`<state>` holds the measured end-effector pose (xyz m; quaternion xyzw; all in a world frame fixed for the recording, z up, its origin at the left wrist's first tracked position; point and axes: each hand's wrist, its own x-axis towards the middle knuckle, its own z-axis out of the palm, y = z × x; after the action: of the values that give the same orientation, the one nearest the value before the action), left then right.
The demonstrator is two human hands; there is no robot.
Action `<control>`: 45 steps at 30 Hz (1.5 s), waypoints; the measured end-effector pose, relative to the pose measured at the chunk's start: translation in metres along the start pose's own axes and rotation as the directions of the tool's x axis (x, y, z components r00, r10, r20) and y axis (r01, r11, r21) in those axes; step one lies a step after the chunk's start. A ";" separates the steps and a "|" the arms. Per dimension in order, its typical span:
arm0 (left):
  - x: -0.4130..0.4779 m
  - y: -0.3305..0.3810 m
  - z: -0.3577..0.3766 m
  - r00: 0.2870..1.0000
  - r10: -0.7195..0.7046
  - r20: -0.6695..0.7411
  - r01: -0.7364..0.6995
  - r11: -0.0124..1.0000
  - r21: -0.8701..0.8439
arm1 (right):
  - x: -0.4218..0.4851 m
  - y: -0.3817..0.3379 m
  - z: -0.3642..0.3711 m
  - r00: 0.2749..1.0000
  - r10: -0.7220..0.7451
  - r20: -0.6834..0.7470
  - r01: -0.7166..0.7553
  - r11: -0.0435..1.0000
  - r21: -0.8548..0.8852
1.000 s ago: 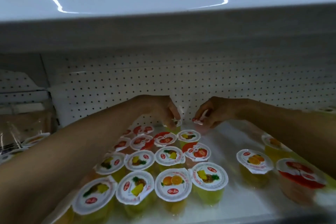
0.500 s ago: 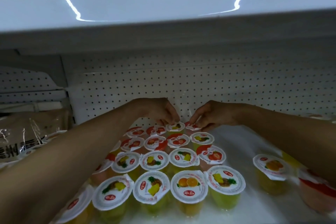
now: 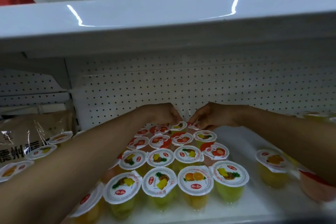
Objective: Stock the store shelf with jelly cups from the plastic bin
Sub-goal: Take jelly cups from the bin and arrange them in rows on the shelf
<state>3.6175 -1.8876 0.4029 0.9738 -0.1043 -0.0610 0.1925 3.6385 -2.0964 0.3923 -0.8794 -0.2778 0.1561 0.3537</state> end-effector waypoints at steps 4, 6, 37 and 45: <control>0.000 0.006 0.001 1.000 -0.014 -0.014 0.014 1.000 0.016 | -0.003 -0.003 0.002 1.000 0.000 -0.025 -0.001 0.999 -0.038; 0.001 0.008 0.002 1.000 -0.026 -0.008 0.027 0.999 0.043 | -0.004 -0.006 0.004 0.999 0.009 -0.039 -0.011 0.999 -0.053; -0.141 0.169 0.109 0.837 0.320 -0.444 -0.159 0.919 0.362 | -0.232 0.036 -0.031 0.946 -0.280 -0.162 0.146 0.818 -0.556; -0.105 0.207 0.126 0.912 0.192 -0.362 0.009 0.874 0.486 | -0.249 0.063 -0.025 0.932 -0.352 -0.093 0.161 0.628 -0.761</control>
<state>3.4584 -2.0964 0.3760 0.9763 -0.1214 0.1760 -0.0335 3.4760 -2.2964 0.3846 -0.9090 -0.3968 -0.1268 0.0137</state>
